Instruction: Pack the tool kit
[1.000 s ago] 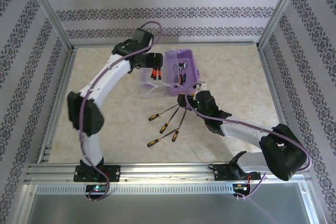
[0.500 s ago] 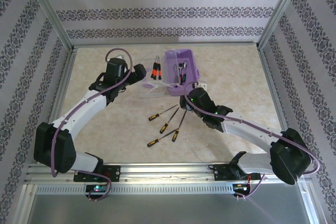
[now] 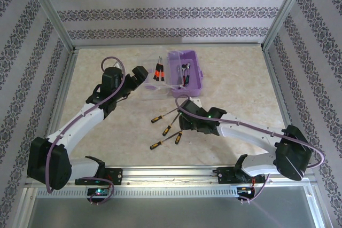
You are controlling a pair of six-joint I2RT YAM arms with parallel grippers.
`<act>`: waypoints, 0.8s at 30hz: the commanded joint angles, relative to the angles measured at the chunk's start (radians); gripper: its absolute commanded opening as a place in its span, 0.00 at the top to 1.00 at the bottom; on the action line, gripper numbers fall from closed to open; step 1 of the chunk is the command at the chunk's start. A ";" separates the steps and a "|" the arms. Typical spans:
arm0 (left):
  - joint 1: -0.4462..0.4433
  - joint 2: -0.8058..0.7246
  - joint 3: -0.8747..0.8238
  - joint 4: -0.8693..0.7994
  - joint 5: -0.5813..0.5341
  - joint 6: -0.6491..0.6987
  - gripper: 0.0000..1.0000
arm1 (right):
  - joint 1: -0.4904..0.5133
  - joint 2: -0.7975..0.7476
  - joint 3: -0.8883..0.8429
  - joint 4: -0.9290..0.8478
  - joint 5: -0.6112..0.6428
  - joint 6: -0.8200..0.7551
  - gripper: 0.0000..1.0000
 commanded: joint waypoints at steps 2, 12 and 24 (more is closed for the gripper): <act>0.021 -0.024 -0.005 0.042 0.012 -0.024 0.00 | 0.059 0.060 0.075 -0.043 0.038 0.048 0.34; 0.028 -0.066 -0.009 0.033 -0.007 -0.013 0.00 | 0.116 0.194 0.124 -0.016 0.094 0.132 0.35; 0.029 -0.053 -0.025 0.043 0.009 -0.057 0.00 | 0.102 0.289 0.058 0.021 0.046 0.163 0.39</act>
